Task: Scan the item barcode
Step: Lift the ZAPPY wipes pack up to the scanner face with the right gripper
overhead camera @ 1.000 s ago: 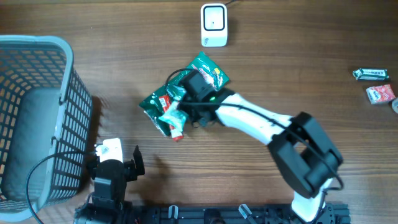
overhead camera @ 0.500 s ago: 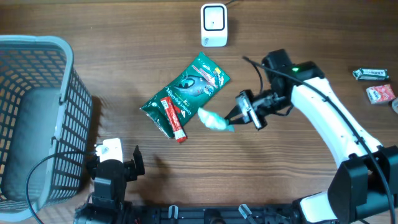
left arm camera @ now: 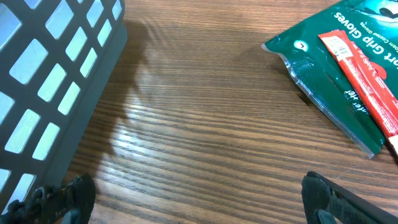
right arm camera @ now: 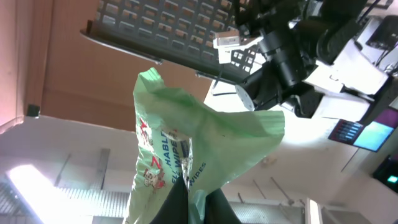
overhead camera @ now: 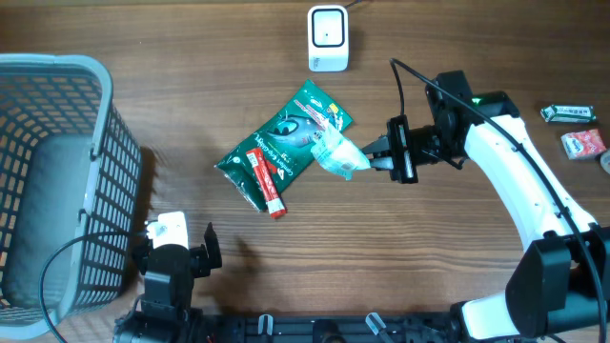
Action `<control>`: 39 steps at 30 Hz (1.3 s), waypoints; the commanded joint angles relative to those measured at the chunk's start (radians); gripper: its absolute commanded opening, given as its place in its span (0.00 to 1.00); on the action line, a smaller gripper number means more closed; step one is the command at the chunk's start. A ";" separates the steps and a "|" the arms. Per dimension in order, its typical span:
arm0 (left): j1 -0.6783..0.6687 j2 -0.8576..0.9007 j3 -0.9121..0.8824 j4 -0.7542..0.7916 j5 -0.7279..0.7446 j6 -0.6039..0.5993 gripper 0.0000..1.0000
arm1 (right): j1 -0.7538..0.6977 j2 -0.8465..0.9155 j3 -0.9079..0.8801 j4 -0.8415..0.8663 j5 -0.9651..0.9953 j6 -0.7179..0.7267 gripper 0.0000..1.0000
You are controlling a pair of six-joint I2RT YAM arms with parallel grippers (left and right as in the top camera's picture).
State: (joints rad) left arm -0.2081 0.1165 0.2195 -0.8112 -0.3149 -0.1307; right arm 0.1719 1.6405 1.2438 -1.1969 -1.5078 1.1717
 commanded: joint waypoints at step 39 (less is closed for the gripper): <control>0.005 -0.005 -0.010 -0.001 0.008 0.019 1.00 | 0.097 0.109 -0.002 1.307 1.470 0.021 0.04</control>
State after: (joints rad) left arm -0.2081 0.1165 0.2195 -0.8120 -0.3149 -0.1310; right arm 0.2489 1.6699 1.2331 -0.0540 -0.1436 1.1603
